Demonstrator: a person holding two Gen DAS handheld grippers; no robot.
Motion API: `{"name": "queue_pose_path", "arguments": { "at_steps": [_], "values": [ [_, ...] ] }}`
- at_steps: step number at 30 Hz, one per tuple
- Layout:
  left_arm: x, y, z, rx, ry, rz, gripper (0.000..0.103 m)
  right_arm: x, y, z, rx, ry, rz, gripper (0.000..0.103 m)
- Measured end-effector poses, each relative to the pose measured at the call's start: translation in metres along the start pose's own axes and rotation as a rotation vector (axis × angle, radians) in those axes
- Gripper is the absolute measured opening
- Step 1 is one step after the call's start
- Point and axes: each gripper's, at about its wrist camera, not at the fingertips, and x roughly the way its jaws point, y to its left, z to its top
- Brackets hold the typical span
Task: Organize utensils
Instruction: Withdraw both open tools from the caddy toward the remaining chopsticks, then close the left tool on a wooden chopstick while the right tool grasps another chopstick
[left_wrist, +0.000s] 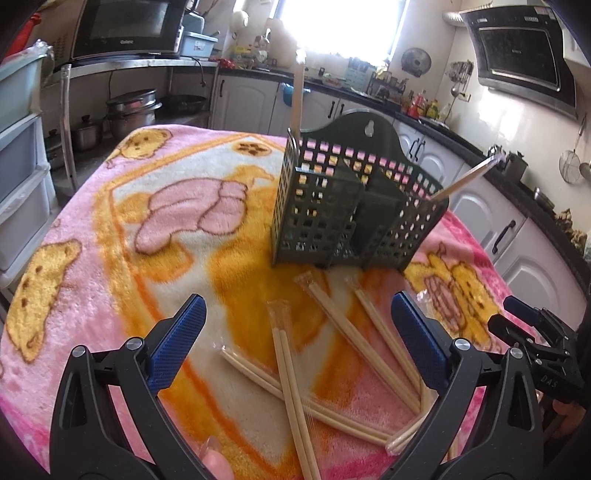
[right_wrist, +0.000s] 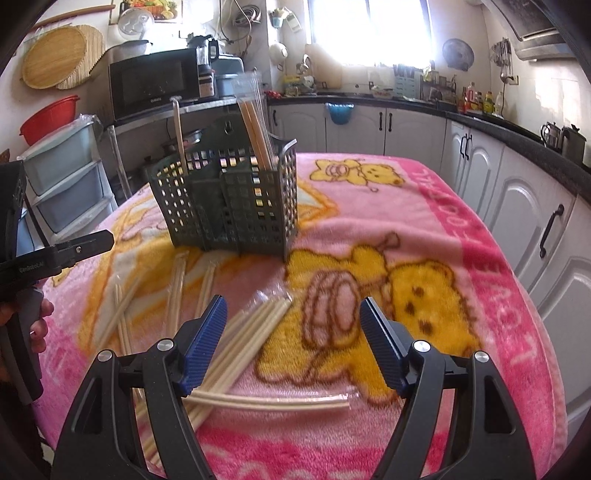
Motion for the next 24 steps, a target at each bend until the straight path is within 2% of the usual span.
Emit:
{"name": "queue_pose_path", "arguments": {
  "at_steps": [16, 18, 24],
  "values": [
    [0.035, -0.008, -0.012, 0.065, 0.135, -0.025, 0.092, 0.010, -0.027, -0.031, 0.132, 0.127, -0.029, 0.071],
    [0.039, -0.007, -0.012, 0.064, 0.147, -0.023, 0.087, 0.011, -0.029, -0.034, 0.147, 0.143, -0.030, 0.071],
    [0.052, 0.002, -0.008, 0.043, 0.189, -0.028, 0.070, 0.016, -0.035, -0.041, 0.192, 0.178, -0.020, 0.059]
  ]
}}
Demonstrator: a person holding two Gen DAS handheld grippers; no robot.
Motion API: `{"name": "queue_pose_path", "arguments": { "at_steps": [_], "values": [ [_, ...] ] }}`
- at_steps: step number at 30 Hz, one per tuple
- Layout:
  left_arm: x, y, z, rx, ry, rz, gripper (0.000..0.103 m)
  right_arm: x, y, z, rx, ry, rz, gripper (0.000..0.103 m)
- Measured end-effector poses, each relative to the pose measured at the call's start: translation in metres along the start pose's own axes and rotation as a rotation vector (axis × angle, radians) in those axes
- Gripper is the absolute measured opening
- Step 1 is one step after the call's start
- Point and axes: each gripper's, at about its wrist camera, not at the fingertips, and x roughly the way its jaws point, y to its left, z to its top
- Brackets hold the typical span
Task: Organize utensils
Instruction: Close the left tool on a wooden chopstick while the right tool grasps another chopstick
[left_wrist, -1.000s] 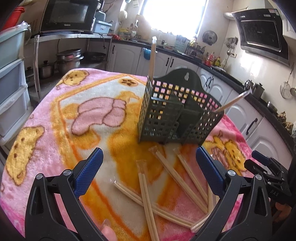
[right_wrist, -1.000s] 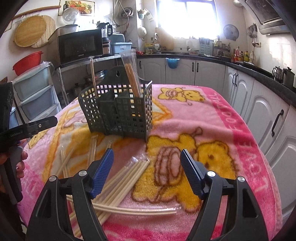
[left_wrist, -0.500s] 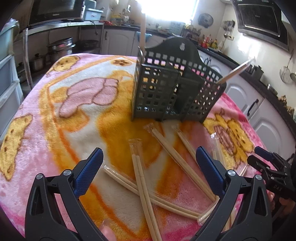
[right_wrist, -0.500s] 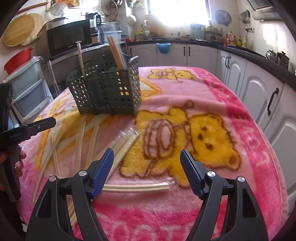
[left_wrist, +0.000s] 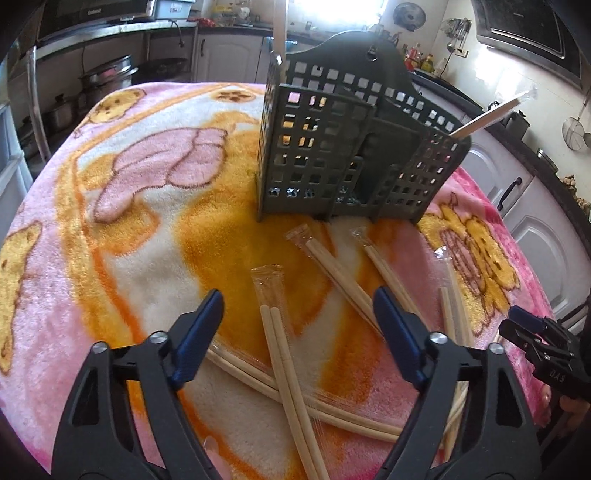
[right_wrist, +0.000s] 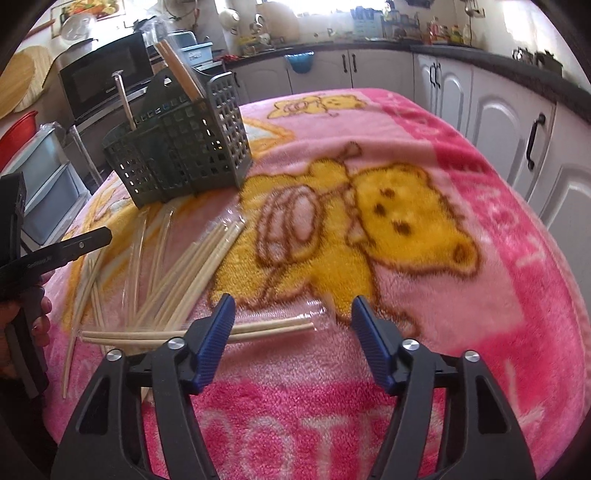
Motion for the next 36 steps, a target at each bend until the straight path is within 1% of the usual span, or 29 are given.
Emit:
{"name": "queue_pose_path", "arguments": {
  "at_steps": [3, 5, 10, 19, 24, 26, 29, 31, 36],
  "values": [
    [0.005, 0.005, 0.003, -0.013, 0.019, -0.003, 0.061, 0.003, -0.004, -0.001, 0.020, 0.008, 0.004, 0.053],
    [0.008, 0.008, 0.005, -0.021, 0.028, -0.006, 0.057, 0.005, -0.006, -0.001, 0.032, 0.012, 0.005, 0.047],
    [0.016, 0.011, 0.006, -0.033, 0.047, -0.008, 0.045, 0.007, -0.006, -0.001, 0.014, 0.012, -0.030, 0.036],
    [0.022, 0.013, 0.008, -0.037, 0.051, 0.015, 0.034, 0.006, -0.005, -0.006, -0.012, -0.010, -0.077, 0.021],
    [0.023, 0.013, 0.008, -0.035, 0.050, 0.030, 0.027, 0.004, -0.007, -0.008, -0.004, -0.024, -0.076, 0.013],
    [0.023, 0.014, 0.008, -0.033, 0.049, 0.037, 0.024, 0.004, -0.009, -0.008, 0.006, -0.027, -0.069, 0.007],
    [0.023, 0.016, 0.008, -0.035, 0.049, 0.042, 0.019, 0.003, -0.010, -0.007, 0.018, -0.030, -0.060, 0.004],
    [0.024, 0.018, 0.009, -0.036, 0.050, 0.046, 0.016, 0.002, -0.011, -0.007, 0.027, -0.033, -0.051, 0.003],
    [0.022, 0.022, 0.010, -0.042, 0.048, 0.045, 0.010, -0.002, -0.013, -0.005, 0.047, -0.050, -0.020, 0.002]
  ]
}}
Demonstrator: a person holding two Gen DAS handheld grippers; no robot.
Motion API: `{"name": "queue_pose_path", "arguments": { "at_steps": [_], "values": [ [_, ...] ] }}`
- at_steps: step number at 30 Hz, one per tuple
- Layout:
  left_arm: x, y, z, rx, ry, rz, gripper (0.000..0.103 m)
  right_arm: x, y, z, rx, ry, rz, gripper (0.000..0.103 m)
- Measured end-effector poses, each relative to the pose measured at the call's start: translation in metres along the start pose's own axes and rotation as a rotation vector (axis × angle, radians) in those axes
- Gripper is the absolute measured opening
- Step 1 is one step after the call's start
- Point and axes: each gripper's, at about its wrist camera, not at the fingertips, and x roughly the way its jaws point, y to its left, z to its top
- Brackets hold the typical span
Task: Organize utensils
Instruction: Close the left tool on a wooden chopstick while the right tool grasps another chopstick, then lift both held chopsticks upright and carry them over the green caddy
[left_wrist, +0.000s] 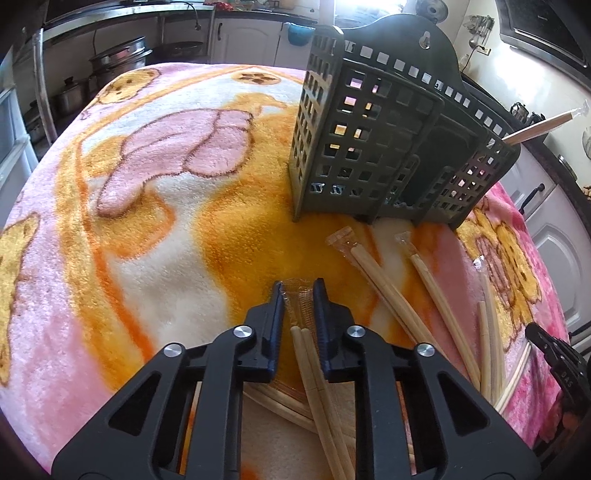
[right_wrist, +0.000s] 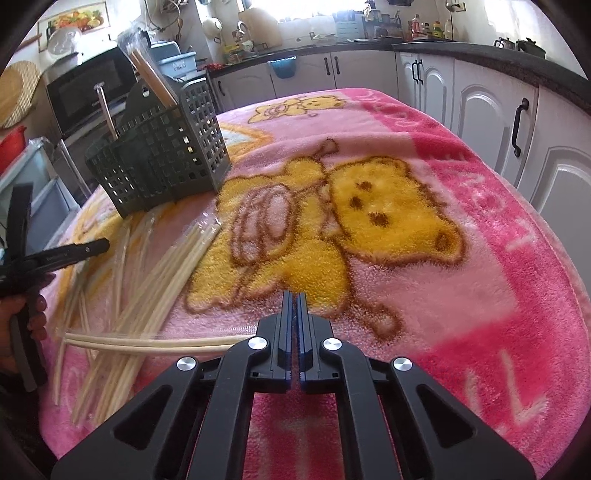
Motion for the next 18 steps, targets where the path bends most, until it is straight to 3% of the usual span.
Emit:
{"name": "queue_pose_path", "arguments": {
  "at_steps": [6, 18],
  "values": [
    [-0.008, 0.006, 0.002, -0.033, -0.027, -0.025, 0.005, -0.014, 0.008, 0.010, -0.022, -0.066, 0.034, 0.002],
    [-0.059, -0.003, 0.016, -0.019, -0.163, -0.075, 0.004, -0.050, 0.047, 0.045, -0.145, -0.218, 0.127, 0.002]
  ]
}}
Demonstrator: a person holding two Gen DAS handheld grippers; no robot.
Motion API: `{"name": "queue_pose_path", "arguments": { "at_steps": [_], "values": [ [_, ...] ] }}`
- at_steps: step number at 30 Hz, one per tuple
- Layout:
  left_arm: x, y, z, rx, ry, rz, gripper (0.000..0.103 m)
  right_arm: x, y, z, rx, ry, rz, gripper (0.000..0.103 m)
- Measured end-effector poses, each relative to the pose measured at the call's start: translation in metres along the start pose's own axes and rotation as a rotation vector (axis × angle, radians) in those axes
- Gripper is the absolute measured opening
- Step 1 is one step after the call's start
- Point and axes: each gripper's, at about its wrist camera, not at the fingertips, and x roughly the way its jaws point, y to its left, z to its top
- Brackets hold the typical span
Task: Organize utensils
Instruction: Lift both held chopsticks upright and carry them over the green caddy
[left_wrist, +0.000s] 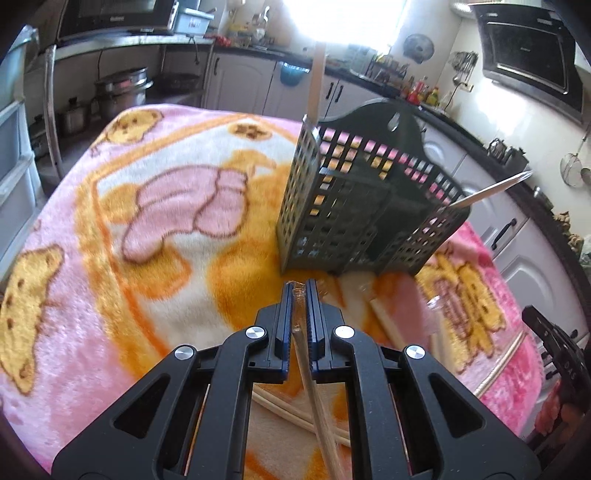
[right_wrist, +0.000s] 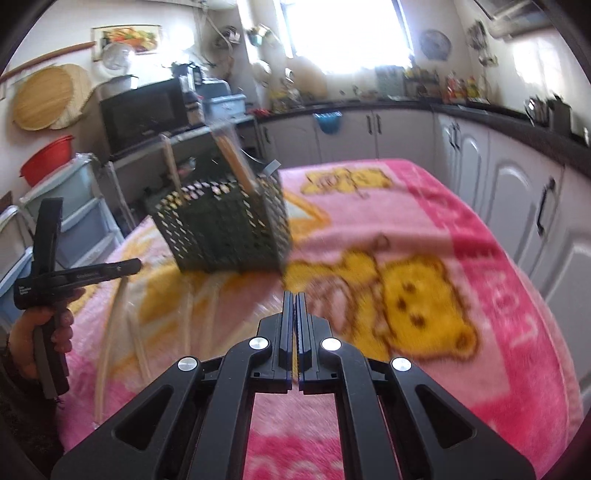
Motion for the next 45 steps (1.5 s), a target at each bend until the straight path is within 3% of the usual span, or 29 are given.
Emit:
{"name": "queue_pose_path", "arguments": {
  "at_steps": [11, 23, 45],
  "values": [
    [-0.037, -0.007, 0.017, 0.016, -0.094, -0.028, 0.004, -0.009, 0.047, 0.040, -0.112, -0.087, 0.133, 0.001],
    [-0.069, -0.016, 0.041, 0.030, -0.190, -0.047, 0.004, -0.012, 0.081, 0.063, -0.181, -0.120, 0.236, 0.001],
    [-0.107, -0.051, 0.095, 0.088, -0.357, -0.088, 0.004, -0.027, 0.091, 0.105, -0.231, -0.203, 0.277, 0.001]
  ]
}}
